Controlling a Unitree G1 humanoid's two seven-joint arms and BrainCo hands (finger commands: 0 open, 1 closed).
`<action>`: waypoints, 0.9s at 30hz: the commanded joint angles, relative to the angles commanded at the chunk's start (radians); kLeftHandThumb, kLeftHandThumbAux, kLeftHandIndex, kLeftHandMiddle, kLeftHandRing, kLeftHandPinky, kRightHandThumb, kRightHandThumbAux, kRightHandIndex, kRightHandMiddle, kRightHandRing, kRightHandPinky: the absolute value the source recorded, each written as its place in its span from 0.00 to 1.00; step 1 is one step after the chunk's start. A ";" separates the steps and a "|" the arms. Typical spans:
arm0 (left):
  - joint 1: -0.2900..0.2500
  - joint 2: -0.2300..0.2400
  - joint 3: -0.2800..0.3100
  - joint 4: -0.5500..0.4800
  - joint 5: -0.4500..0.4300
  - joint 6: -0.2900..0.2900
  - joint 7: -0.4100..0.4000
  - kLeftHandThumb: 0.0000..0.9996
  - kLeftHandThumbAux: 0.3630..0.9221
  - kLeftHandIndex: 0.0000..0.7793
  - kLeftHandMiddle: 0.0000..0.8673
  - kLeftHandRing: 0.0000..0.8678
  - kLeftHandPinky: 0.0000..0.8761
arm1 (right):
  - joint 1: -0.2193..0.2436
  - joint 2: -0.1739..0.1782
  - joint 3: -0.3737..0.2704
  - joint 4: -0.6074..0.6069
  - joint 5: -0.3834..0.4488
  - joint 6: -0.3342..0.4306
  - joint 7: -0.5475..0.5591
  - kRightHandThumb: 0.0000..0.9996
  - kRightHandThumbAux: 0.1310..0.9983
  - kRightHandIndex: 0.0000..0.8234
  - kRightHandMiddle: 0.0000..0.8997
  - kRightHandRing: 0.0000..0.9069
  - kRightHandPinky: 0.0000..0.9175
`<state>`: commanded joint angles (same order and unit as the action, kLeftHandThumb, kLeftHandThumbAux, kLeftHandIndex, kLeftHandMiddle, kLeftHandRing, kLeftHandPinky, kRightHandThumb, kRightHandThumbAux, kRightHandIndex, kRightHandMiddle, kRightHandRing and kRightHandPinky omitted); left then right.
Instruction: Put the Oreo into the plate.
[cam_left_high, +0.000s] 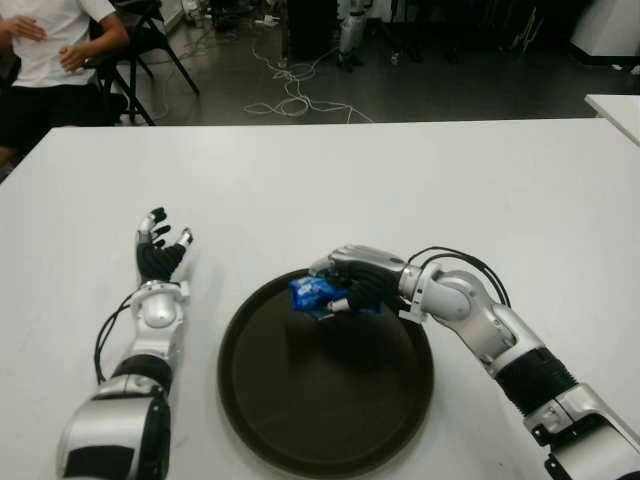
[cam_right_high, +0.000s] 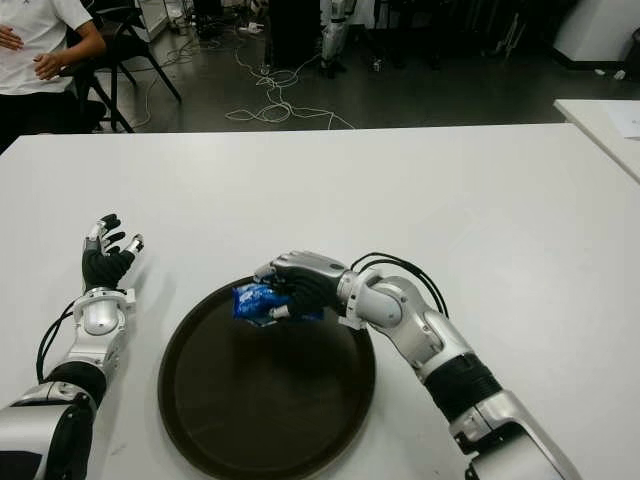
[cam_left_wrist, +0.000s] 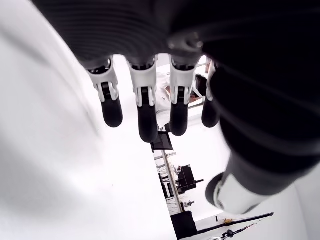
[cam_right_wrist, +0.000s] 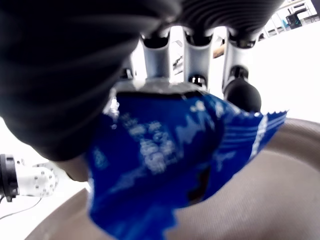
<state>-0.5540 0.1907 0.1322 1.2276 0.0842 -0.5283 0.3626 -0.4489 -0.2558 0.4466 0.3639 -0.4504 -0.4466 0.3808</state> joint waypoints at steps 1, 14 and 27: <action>0.000 0.001 -0.001 0.001 0.002 0.001 0.002 0.12 0.72 0.23 0.20 0.19 0.15 | 0.000 0.002 0.000 0.003 -0.002 0.001 -0.007 0.69 0.69 0.52 0.86 0.88 0.87; 0.001 0.001 -0.001 -0.001 0.005 0.003 0.012 0.13 0.76 0.22 0.20 0.19 0.16 | -0.002 0.021 0.006 0.026 0.003 0.017 -0.027 0.01 0.77 0.21 0.27 0.33 0.40; -0.001 -0.003 0.015 -0.002 -0.014 0.011 -0.005 0.17 0.75 0.22 0.20 0.19 0.17 | -0.015 0.022 0.003 0.025 0.055 0.055 0.068 0.00 0.77 0.16 0.18 0.19 0.20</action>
<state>-0.5550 0.1874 0.1470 1.2258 0.0706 -0.5174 0.3572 -0.4639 -0.2334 0.4499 0.3890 -0.3955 -0.3918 0.4486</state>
